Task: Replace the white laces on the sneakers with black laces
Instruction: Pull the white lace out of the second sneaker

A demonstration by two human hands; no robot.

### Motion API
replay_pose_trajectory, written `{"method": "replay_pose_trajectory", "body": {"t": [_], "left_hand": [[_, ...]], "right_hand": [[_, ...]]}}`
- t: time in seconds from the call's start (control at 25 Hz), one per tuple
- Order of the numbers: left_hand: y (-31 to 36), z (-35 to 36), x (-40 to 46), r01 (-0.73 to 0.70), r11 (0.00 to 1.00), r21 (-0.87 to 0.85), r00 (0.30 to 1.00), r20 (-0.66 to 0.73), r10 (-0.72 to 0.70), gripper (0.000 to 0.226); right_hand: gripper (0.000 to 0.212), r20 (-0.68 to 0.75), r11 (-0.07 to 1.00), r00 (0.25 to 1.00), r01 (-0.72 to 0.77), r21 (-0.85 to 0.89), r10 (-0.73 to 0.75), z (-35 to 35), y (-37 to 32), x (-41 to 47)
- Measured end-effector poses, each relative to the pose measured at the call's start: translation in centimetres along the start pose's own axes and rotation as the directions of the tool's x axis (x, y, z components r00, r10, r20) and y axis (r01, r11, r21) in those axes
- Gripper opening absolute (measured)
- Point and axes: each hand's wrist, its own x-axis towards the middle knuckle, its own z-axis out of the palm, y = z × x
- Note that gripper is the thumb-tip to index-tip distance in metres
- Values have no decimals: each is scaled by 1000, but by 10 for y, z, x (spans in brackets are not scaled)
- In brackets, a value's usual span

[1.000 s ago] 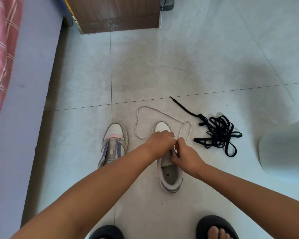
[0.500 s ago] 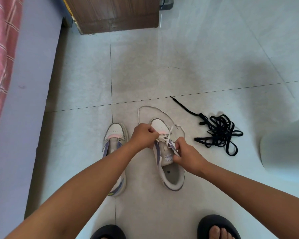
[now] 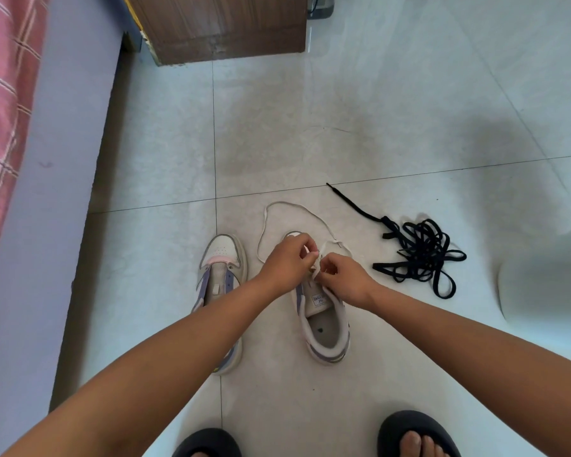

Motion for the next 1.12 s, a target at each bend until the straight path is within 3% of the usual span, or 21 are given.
{"method": "replay_pose_trajectory", "body": {"t": [0.12, 0.2, 0.24, 0.32, 0.4, 0.48, 0.56, 0.68, 0.92, 1.12], "left_hand": [[1, 7, -15, 151, 968, 202, 988, -26, -149, 26], [-2, 19, -31, 296, 905, 306, 926, 140, -350, 41], [-6, 25, -38, 326, 874, 360, 875, 235, -423, 39], [-13, 31, -46, 325, 835, 443, 814, 319, -486, 33], [-16, 30, -48, 293, 825, 483, 810, 333, -483, 32], [-14, 28, -51, 251, 819, 517, 822, 333, -462, 32], [-11, 26, -51, 222, 808, 545, 824, 338, -455, 33], [-6, 25, -49, 160, 777, 609, 833, 339, -437, 31], [11, 12, -39, 134, 758, 638, 880, 276, -388, 34], [3, -6, -48, 116, 759, 640, 874, 297, -384, 27]], "right_hand": [[15, -1, 999, 999, -39, -31, 39, 1, -2, 4], [18, -18, 999, 999, -37, -26, 36, 2, 2, 5], [15, -40, 996, 999, -8, -87, 5, -1, 3, 4], [4, -143, 915, 985, 27, -402, -92, -19, 4, 7], [21, -270, 772, 938, -5, -635, -216, -45, 1, 11], [24, -292, 704, 935, -69, -706, -201, -64, 2, 16], [29, -302, 711, 951, -167, -683, -67, -73, 7, 18], [36, -258, 575, 965, -233, -784, 40, -96, 14, 21], [30, -396, 585, 917, -349, -732, 52, -132, 10, 33], [32, -437, 591, 899, -343, -730, -18, -172, 14, 37]]}}
